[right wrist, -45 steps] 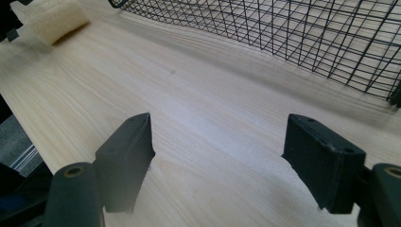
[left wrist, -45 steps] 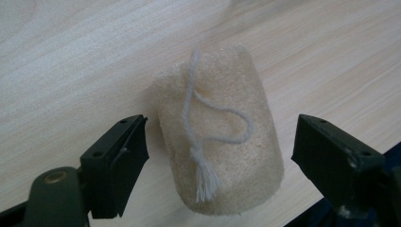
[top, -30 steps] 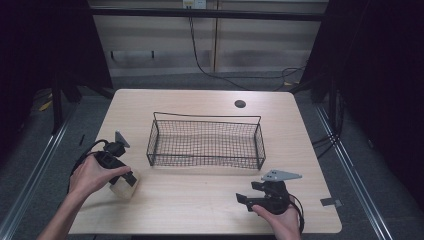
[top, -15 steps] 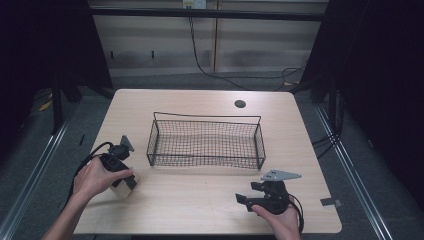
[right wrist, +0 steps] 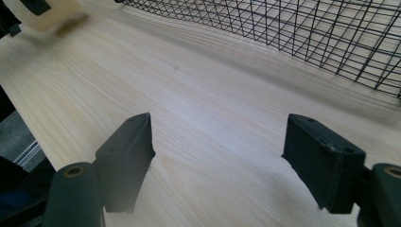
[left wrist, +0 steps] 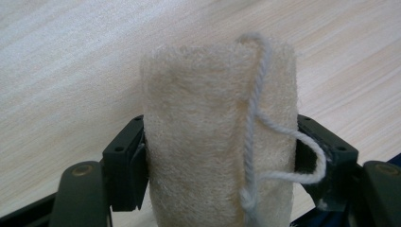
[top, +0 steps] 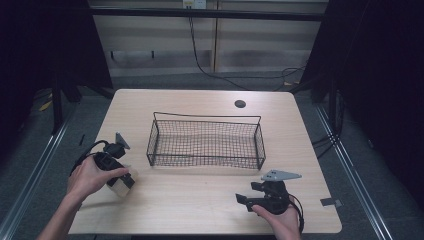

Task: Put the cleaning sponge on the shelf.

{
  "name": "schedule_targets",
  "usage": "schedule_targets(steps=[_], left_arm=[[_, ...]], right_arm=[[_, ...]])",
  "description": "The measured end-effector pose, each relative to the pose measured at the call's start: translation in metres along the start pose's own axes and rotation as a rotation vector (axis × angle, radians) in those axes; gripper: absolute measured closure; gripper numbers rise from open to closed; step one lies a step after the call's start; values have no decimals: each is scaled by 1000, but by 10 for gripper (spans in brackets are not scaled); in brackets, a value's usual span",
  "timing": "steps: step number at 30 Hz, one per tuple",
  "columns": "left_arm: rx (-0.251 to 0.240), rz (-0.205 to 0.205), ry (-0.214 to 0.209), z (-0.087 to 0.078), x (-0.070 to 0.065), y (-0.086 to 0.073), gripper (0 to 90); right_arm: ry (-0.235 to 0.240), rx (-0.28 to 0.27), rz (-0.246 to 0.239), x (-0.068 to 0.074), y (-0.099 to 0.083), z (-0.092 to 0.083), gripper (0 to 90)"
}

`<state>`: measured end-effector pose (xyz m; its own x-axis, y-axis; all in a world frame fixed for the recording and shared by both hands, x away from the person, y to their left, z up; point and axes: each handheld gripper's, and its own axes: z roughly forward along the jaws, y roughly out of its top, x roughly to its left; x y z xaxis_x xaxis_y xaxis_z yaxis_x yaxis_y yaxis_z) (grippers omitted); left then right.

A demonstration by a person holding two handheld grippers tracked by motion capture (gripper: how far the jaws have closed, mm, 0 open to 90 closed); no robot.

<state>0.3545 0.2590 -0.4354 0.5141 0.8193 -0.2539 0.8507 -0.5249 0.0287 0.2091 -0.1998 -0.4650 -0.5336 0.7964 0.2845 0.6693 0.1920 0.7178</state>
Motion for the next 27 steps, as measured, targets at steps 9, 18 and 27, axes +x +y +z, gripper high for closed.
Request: schedule_targets(steps=[9,18,27], left_arm=[[-1,17,-13,-11,-4,-1,288],[-21,26,-51,-25,-4,-3,287],[-29,54,-91,-37,-7,-4,288]], right_arm=[[3,2,-1,0,0,0,248],[3,5,0,0,0,0,249],[4,6,-2,0,0,0,248]])
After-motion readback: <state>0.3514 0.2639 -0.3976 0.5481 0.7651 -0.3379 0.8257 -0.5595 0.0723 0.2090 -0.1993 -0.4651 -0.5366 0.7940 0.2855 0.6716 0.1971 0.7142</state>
